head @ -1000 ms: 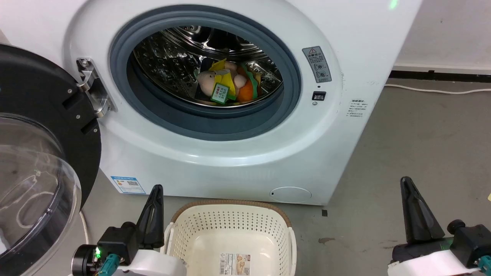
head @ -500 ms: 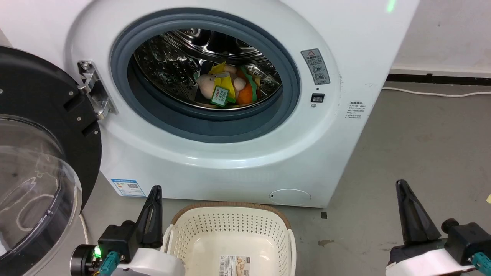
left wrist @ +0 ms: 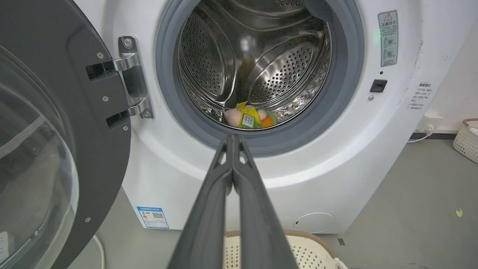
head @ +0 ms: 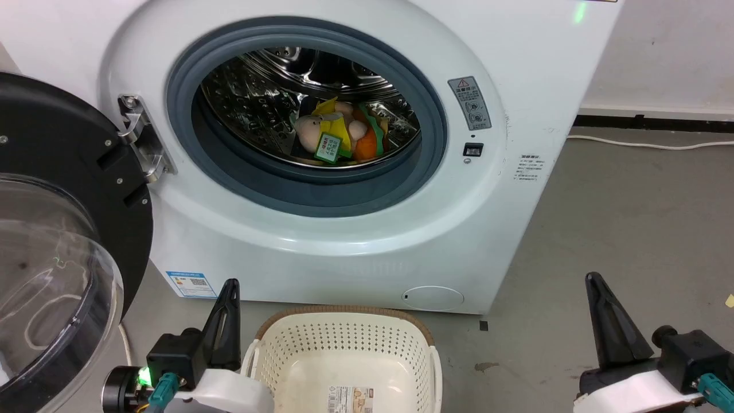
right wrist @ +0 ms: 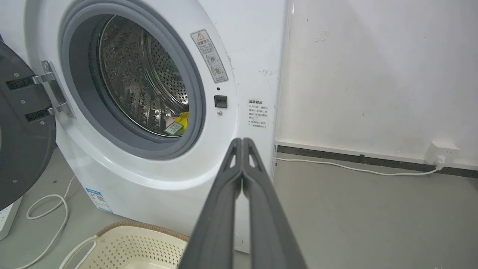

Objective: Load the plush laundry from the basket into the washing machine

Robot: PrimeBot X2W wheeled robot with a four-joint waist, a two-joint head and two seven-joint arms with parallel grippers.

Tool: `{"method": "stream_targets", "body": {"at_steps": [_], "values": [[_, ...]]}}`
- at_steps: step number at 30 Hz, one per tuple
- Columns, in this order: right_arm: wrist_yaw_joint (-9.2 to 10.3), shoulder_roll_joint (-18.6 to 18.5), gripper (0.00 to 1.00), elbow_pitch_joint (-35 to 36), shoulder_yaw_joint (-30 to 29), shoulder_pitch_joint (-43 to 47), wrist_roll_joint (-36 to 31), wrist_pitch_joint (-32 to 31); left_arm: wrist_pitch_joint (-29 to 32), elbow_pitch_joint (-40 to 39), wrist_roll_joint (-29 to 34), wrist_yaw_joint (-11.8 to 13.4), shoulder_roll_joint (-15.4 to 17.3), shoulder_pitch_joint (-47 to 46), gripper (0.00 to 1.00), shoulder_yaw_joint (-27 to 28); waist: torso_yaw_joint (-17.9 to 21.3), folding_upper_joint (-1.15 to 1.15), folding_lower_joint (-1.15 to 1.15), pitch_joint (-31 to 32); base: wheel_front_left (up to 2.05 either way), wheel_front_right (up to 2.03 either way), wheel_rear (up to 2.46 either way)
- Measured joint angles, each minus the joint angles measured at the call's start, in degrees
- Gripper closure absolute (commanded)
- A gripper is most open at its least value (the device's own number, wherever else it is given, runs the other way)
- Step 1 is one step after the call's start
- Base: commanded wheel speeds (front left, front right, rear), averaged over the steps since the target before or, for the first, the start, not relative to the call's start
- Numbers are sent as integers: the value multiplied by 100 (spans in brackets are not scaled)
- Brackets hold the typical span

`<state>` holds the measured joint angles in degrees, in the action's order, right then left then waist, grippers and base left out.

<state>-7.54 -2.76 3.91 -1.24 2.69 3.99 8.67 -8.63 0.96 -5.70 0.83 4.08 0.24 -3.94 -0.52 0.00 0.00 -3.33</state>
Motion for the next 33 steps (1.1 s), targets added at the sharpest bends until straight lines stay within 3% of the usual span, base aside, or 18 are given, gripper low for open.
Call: {"method": "stream_targets", "body": {"at_steps": [33], "values": [[0,0,100,-169,52,-94,-171,-391,380,-31,250,-45,-63,-1,100,170,24,0,0,154,0,0,0]]}}
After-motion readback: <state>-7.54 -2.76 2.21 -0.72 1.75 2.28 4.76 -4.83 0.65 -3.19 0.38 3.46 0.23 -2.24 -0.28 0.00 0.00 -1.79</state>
